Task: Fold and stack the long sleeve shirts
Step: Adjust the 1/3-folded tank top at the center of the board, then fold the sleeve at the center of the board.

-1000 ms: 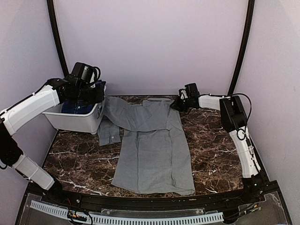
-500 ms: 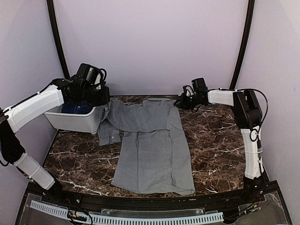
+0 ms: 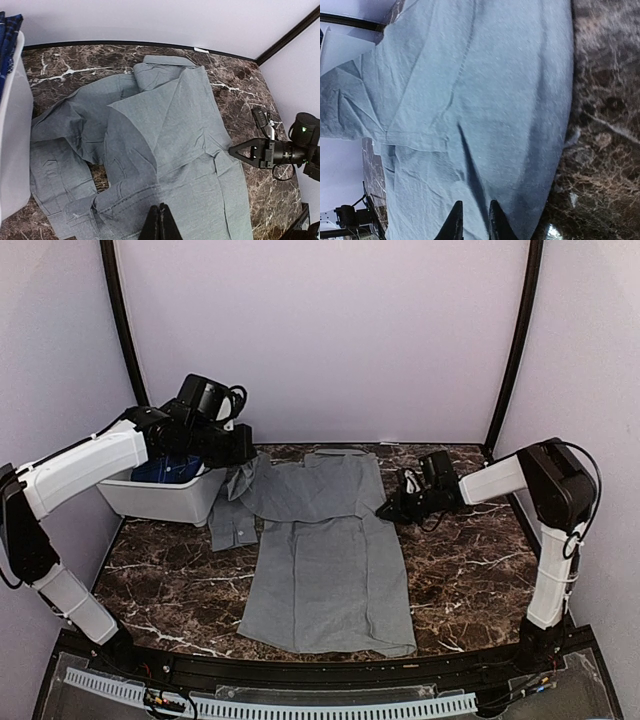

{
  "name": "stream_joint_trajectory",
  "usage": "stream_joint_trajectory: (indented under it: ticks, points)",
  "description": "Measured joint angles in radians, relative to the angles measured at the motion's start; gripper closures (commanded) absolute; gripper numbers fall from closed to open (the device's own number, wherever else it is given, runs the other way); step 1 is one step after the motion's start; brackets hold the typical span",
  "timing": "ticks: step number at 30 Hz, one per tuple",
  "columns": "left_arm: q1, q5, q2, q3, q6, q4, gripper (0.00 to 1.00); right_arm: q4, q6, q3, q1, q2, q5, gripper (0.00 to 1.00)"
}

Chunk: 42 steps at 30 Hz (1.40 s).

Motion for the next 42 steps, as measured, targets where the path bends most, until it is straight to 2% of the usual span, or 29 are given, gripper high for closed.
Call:
stream_joint_trajectory:
  ticks: [5, 13, 19, 28, 37, 42]
  points:
    - [-0.042, 0.061, 0.017, 0.001, 0.012, 0.023, 1.0, 0.05, 0.003, -0.066, 0.004, 0.027, 0.003, 0.85]
    - [-0.153, 0.19, 0.086, 0.045, 0.054, 0.066, 1.0, 0.049, -0.01, -0.068, 0.005, 0.013, 0.044, 0.84]
    - [-0.257, 0.271, 0.2, 0.078, 0.061, 0.103, 1.0, -0.023, -0.027, -0.085, 0.006, -0.124, 0.131, 0.83]
    - [-0.356, 0.344, 0.388, 0.147, 0.057, 0.124, 1.0, -0.091, -0.047, -0.145, 0.024, -0.359, 0.259, 0.82]
    - [-0.419, 0.396, 0.465, 0.227, 0.059, 0.113, 1.0, -0.183, -0.051, -0.229, 0.037, -0.444, 0.318, 0.81]
    - [-0.449, 0.425, 0.506, 0.316, 0.074, 0.037, 1.0, -0.22, -0.053, -0.232, 0.038, -0.485, 0.332, 0.79]
